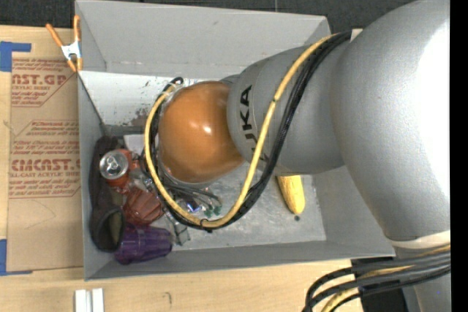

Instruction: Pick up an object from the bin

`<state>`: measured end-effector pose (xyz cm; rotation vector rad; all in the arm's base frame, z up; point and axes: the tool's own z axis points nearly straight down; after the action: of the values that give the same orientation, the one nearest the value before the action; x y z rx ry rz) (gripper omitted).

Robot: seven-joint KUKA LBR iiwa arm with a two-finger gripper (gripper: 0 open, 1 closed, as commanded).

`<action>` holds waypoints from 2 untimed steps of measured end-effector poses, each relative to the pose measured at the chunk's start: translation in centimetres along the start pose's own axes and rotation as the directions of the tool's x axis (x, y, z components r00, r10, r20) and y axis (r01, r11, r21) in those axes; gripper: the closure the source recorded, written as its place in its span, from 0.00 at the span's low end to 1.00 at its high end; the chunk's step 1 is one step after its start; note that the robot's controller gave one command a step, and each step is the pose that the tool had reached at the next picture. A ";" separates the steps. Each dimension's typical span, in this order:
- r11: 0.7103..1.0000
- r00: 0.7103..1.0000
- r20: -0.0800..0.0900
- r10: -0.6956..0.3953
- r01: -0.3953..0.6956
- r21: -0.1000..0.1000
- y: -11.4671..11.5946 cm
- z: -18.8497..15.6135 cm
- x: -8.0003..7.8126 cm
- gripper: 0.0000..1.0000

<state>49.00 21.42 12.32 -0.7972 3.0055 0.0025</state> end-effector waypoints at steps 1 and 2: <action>0.966 0.966 0.023 -0.257 0.257 0.004 1.1 3.7 -1.2 0.00; 0.984 0.984 -0.016 -0.176 0.176 -0.009 2.7 5.0 -1.1 1.00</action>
Offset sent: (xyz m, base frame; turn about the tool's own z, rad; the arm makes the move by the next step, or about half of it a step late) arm -0.0064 0.0277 -0.0532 -0.1789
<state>48.77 24.30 7.38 -1.0656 2.9407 0.0025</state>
